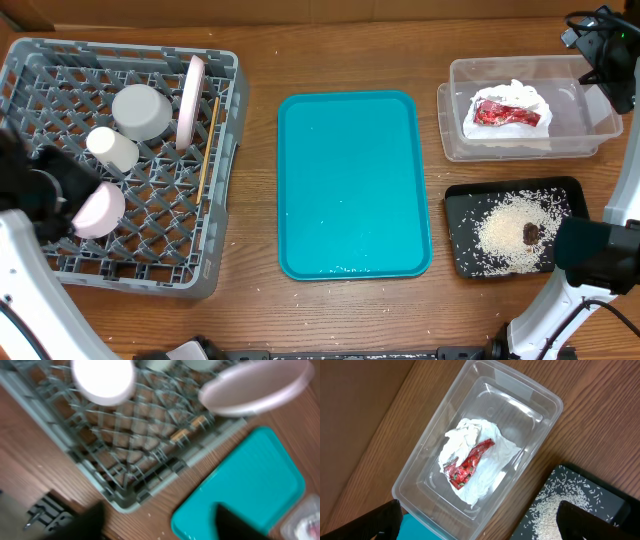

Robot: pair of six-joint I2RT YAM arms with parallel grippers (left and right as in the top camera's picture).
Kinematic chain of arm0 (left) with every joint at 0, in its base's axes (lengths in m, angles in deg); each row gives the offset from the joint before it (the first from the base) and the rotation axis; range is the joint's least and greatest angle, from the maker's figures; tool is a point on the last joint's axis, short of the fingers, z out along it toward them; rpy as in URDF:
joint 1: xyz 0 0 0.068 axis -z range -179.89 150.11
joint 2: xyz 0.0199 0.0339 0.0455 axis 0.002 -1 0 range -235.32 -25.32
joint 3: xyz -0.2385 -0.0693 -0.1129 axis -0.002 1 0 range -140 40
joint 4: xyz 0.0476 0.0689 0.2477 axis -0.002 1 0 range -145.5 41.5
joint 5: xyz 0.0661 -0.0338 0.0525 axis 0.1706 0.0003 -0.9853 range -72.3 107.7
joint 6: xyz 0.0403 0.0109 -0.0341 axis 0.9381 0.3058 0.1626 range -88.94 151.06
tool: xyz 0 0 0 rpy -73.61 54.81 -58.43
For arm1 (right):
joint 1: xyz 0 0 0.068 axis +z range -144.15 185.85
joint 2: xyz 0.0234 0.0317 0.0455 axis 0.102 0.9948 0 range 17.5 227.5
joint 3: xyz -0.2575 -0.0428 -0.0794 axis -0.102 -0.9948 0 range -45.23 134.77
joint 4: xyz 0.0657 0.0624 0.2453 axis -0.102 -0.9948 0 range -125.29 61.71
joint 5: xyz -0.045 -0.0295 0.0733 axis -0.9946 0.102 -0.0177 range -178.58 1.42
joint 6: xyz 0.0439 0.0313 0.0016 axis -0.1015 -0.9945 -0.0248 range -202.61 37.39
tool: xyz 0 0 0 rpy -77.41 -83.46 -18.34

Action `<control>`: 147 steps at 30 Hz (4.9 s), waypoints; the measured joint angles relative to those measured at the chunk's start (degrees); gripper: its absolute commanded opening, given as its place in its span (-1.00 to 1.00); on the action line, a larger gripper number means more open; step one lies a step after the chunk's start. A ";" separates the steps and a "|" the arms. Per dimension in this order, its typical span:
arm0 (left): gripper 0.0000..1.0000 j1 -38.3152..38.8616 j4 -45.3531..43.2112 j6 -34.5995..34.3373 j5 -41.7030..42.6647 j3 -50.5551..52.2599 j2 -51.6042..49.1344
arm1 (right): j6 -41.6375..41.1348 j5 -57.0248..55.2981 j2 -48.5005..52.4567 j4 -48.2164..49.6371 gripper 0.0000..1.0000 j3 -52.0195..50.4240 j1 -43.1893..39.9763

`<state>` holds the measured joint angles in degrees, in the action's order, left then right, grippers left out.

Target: Sort waste into correct bins and load items into the dishwasher

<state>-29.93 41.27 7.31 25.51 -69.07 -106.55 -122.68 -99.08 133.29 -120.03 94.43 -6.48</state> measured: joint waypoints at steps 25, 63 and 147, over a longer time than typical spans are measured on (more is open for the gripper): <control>0.99 19.87 -20.92 10.78 -0.52 22.12 11.41 | 0.04 -0.02 0.00 0.02 1.00 0.00 0.00; 0.99 29.68 -96.56 21.38 -3.61 105.61 78.75 | -0.02 -0.02 0.00 -0.02 1.00 0.02 0.00; 1.00 29.70 -92.45 21.38 -4.26 108.43 80.28 | 6.71 -6.19 -11.61 9.64 1.00 0.00 6.38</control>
<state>-0.23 -51.19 28.69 21.25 39.36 -26.27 -115.97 -105.27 121.68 -110.39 94.43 -0.10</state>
